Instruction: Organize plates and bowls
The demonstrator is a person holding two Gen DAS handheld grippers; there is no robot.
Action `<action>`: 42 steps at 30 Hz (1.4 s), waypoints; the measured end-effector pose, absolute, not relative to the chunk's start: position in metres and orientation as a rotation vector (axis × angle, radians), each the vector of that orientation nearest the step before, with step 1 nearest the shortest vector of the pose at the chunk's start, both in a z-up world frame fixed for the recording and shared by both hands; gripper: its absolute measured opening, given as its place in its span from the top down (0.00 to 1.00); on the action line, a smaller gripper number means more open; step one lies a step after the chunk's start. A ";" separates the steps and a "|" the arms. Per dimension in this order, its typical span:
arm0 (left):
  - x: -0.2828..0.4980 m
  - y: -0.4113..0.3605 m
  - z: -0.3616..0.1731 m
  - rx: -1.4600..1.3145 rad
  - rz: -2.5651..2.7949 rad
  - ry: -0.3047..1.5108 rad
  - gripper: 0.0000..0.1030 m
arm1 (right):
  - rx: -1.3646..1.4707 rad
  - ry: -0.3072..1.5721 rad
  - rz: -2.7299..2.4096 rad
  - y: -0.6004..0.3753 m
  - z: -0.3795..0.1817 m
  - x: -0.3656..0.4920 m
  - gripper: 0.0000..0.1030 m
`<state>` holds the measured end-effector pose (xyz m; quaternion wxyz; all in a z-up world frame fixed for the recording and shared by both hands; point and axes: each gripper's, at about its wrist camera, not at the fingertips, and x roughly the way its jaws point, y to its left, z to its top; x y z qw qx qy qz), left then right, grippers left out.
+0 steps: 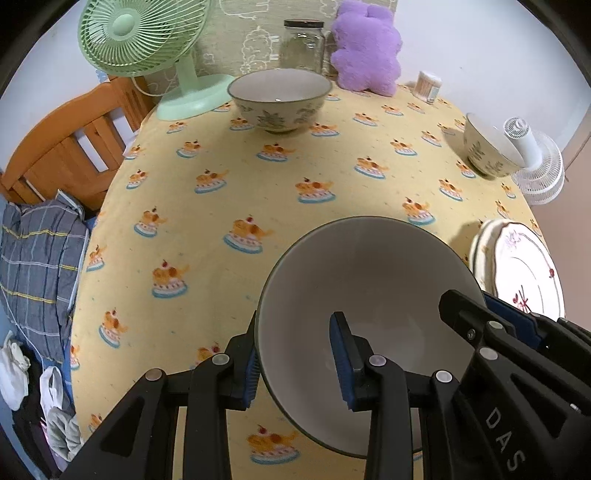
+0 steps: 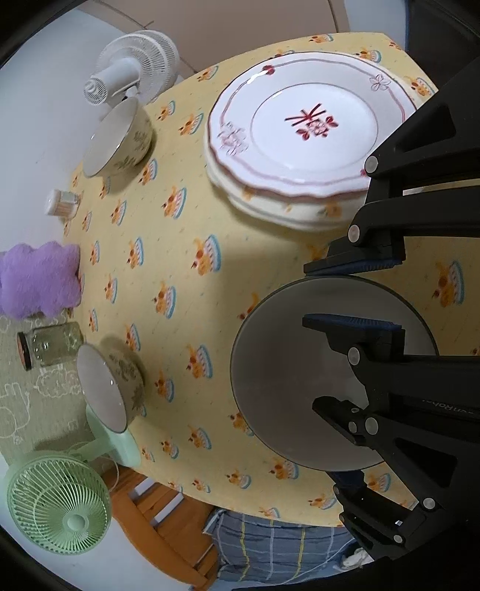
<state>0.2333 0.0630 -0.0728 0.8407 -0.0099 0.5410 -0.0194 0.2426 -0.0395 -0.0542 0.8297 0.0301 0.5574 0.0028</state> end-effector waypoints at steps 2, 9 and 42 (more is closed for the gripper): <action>0.231 0.058 -0.074 -0.025 -0.041 1.148 0.68 | 0.059 1.186 0.005 -0.045 -0.055 0.240 0.77; 0.221 0.045 -0.079 -0.033 -0.032 1.160 0.68 | 0.080 1.220 0.002 -0.060 -0.063 0.233 0.77; 0.218 0.068 -0.014 -0.021 -0.110 1.035 0.37 | 0.110 1.084 -0.010 -0.054 -0.001 0.226 0.46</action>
